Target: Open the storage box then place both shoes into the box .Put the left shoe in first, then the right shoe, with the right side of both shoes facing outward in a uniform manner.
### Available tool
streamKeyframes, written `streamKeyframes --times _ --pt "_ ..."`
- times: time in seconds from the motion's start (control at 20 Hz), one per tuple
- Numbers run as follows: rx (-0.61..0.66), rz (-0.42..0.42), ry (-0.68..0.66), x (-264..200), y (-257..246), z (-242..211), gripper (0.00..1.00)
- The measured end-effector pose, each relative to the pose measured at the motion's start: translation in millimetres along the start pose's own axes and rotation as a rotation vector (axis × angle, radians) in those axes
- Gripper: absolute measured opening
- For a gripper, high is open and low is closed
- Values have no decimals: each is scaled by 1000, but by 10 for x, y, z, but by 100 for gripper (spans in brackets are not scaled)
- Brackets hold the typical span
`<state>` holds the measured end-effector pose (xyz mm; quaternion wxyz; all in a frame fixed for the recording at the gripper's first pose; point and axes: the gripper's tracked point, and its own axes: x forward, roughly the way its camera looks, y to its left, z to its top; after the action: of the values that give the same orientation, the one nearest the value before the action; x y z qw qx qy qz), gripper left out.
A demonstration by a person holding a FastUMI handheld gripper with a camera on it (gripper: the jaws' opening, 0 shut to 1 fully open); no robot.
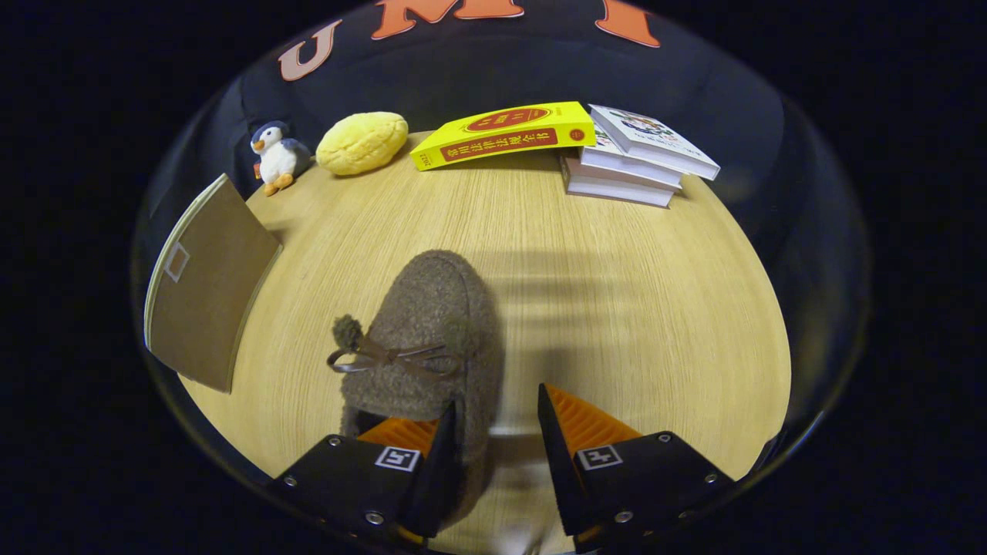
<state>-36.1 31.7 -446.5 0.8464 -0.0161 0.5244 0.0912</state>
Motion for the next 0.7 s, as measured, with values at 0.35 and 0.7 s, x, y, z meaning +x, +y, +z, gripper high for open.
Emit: streamKeyframes --times 0.35,0.7 --pt "0 39 -19 14 164 21 11" --pt "114 118 2 -233 328 222 3"
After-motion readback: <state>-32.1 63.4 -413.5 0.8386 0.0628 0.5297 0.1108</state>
